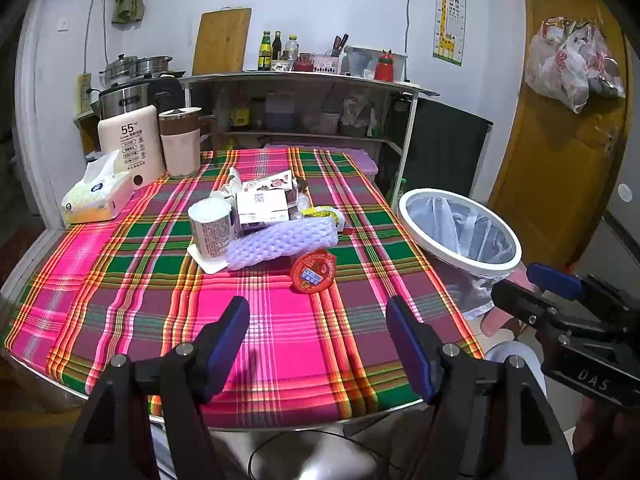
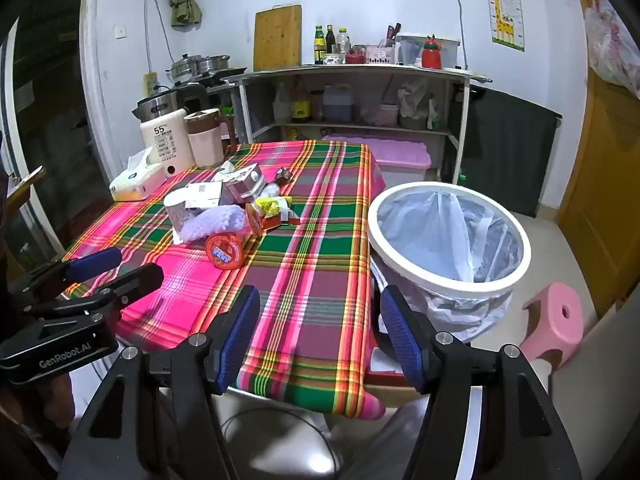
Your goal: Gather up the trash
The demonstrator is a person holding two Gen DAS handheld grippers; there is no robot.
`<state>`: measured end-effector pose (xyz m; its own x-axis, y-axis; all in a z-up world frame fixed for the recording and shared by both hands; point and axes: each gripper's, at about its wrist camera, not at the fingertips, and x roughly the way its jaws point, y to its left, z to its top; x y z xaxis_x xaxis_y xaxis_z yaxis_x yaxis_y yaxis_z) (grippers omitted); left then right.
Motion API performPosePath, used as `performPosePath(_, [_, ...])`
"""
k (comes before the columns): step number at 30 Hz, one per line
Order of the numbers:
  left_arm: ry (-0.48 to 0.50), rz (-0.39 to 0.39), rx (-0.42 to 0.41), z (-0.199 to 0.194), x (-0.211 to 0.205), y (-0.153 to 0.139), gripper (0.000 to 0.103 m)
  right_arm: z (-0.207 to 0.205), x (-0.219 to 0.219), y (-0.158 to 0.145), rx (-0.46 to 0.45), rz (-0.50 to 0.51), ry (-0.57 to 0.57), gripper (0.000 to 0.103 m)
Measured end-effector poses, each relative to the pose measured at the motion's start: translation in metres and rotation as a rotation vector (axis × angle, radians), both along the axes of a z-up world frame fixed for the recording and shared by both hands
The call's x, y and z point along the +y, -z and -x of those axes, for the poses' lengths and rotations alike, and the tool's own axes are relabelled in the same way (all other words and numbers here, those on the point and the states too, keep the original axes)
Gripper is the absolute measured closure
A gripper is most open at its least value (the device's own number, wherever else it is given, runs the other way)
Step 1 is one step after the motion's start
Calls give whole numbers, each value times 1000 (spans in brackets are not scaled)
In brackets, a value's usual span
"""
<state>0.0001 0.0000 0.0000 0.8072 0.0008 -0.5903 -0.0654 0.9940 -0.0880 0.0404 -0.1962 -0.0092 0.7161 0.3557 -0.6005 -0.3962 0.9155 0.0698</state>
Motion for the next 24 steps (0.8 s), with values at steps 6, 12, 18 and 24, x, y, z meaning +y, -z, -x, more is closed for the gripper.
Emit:
performPosePath(6, [0,1,1,0,0,0,31,0,0,0,-5,4,-1,39])
performPosePath(12, [-2,3,1,1,-1,0,31,-2,0,1,4,3,-2,39])
performPosePath(18, [0,6,3,0,0,0,31,0,2,1,7,6,-3,39])
performPosePath(24, [-1,7,5,0,0,0,31,0,3,1,7,8,-3,39])
